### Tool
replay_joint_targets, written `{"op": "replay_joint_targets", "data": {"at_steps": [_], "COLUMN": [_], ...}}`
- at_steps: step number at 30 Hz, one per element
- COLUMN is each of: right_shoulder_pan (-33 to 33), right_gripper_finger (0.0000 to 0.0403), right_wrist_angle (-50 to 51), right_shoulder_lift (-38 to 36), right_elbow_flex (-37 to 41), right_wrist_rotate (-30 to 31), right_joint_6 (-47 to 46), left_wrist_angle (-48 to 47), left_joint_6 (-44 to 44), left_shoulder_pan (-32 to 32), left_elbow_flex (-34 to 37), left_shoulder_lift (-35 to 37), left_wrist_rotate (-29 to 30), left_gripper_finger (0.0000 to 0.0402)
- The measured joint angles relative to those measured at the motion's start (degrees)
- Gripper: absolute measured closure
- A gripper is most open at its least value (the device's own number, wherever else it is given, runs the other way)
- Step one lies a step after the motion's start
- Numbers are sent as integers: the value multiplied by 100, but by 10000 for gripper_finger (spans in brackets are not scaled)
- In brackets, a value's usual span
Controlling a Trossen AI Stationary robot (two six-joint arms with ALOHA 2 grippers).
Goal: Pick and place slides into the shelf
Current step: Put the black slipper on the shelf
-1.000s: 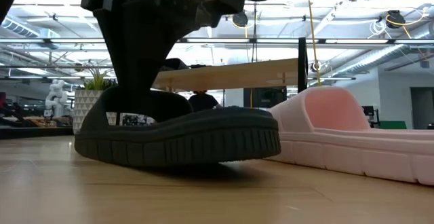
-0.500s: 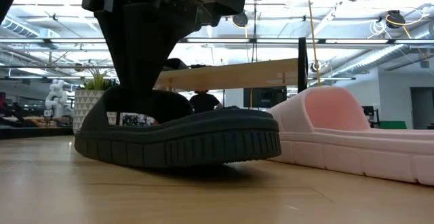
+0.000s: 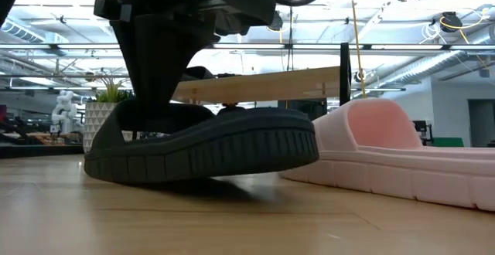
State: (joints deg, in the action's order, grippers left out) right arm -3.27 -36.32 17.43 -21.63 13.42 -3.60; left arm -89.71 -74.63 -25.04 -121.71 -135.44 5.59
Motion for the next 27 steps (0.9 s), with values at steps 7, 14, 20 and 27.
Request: {"op": "replay_joint_targets", "data": {"at_steps": [7, 14, 20, 27], "right_shoulder_pan": [1, -1, -1, 1], "right_gripper_finger": [282, 282, 282, 282], "right_wrist_angle": [0, 2, 119, 318], "right_shoulder_lift": [0, 0, 0, 0], "right_elbow_flex": [0, 0, 0, -2], "right_wrist_rotate": [-2, -2, -2, -4], "right_joint_6": [0, -1, -2, 0], "left_wrist_angle": [-4, -18, -20, -24], "left_joint_6": [-51, -104, -72, 126], "left_shoulder_pan": [-4, -7, -7, -15], "left_elbow_flex": [0, 2, 2, 4], "left_shoulder_lift": [1, 0, 2, 0], "left_wrist_rotate": [138, 272, 304, 372], "left_gripper_finger": [370, 371, 388, 400]}}
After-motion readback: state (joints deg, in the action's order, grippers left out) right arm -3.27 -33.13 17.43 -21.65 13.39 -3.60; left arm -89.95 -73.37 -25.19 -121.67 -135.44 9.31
